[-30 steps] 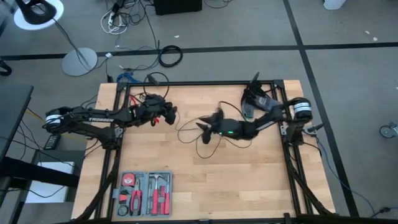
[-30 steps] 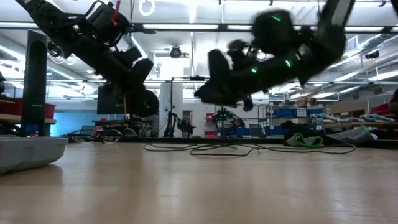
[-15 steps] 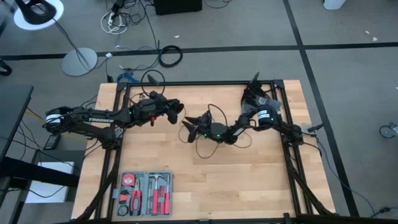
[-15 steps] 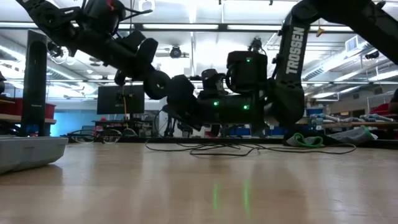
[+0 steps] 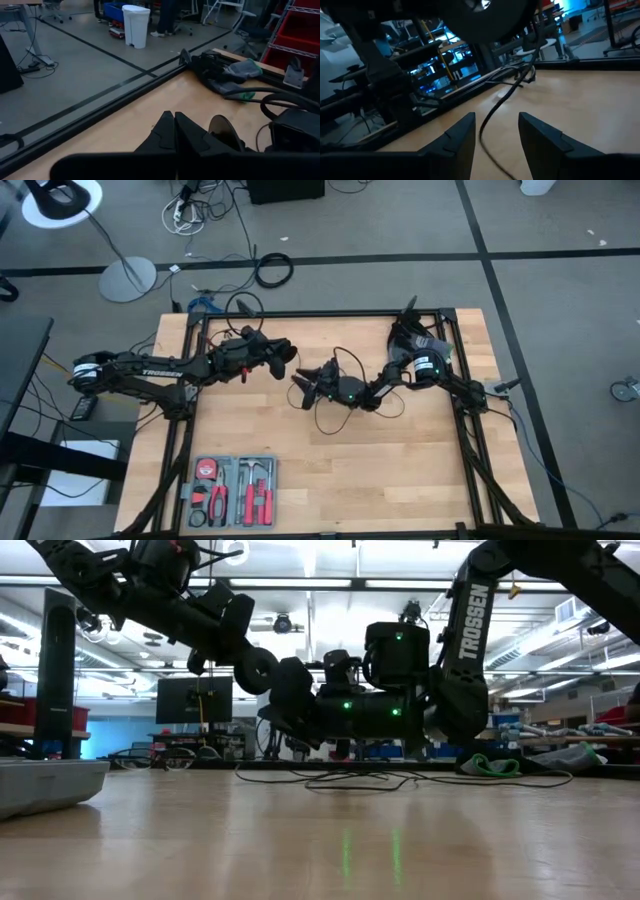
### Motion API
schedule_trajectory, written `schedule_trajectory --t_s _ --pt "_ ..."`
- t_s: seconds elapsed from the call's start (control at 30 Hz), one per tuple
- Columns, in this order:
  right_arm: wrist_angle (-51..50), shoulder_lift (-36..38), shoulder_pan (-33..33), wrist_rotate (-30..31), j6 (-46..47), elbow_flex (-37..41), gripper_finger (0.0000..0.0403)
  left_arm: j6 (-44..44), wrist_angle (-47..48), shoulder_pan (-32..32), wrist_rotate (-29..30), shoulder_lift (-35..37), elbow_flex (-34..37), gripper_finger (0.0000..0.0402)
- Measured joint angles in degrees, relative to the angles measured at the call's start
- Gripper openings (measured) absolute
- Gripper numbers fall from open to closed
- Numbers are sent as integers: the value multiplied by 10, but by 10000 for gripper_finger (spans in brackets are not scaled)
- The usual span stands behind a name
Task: Coil cords
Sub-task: Coil the black wire onto the black spool
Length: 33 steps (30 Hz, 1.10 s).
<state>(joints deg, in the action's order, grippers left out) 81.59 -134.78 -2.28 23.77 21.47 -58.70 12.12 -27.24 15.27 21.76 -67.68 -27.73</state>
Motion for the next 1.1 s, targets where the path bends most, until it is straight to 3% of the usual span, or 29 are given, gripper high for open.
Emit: schedule_trajectory --t_s 0.2,0.4,0.53,0.8,1.1 --pt "4 0 -1 1 1 0 124 -1 0 0 0 0 0 0" --pt "-14 0 -1 3 0 0 14 1 1 0 0 0 0 0" --pt "-105 3 -4 0 32 -21 5 20 -1 0 -9 -1 0 0" --pt "-365 5 -9 -135 -27 -173 2 64 -9 -1 -22 -55 1 0" --pt "-394 26 -2 -167 -88 -177 1 86 34 0 -54 -90 0 0"
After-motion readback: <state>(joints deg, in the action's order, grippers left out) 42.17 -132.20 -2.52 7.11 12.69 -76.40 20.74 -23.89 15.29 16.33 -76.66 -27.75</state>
